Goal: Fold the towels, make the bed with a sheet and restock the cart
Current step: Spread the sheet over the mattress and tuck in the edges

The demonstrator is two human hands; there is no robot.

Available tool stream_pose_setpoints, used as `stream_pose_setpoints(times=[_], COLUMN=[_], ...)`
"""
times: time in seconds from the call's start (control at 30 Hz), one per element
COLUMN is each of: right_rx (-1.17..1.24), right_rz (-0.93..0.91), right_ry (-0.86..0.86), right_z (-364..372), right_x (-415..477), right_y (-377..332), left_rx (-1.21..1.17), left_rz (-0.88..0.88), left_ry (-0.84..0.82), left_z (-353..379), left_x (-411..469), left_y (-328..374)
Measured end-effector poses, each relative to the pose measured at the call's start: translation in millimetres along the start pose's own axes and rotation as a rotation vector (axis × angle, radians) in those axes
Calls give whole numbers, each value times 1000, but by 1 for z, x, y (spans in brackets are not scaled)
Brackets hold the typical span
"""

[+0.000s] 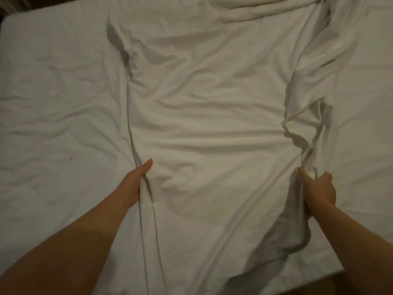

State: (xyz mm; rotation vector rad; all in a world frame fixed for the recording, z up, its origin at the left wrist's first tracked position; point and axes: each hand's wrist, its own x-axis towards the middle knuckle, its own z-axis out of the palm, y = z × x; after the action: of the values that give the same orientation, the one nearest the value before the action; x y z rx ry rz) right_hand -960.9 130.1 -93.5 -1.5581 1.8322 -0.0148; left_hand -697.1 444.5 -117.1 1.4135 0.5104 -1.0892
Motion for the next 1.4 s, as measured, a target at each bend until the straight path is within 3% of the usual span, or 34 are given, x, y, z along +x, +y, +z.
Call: stream_pose_setpoints(times=[0.17, 0.27, 0.4, 0.57, 0.63, 0.8, 1.03, 1.2, 1.4], right_rx=[50, 161, 492, 1028, 1101, 926, 822, 740, 629], right_rz=[-16, 21, 125, 240, 280, 399, 326, 360, 270], right_ry=[6, 9, -45, -231, -270, -379, -566, -497, -476], right_z=[7, 10, 20, 52, 73, 117, 152, 166, 164], right_x=[-34, -52, -88, -153, -183, -254, -310, -318, -326], right_y=[27, 40, 65, 91, 101, 118, 138, 154, 172], left_rx=[104, 221, 310, 495, 547, 547, 485, 490, 445], left_rz=[-10, 38, 73, 98, 100, 130, 71, 47, 103], left_ry=[-79, 5, 19, -49, -54, -76, -20, 39, 72], left_z=[-2, 0, -7, -11, -14, -29, -33, -40, -49], left_x=[-20, -29, -40, -57, -66, -81, -91, -104, -109], left_y=[-20, -34, -57, -74, -86, -116, -138, -156, -168])
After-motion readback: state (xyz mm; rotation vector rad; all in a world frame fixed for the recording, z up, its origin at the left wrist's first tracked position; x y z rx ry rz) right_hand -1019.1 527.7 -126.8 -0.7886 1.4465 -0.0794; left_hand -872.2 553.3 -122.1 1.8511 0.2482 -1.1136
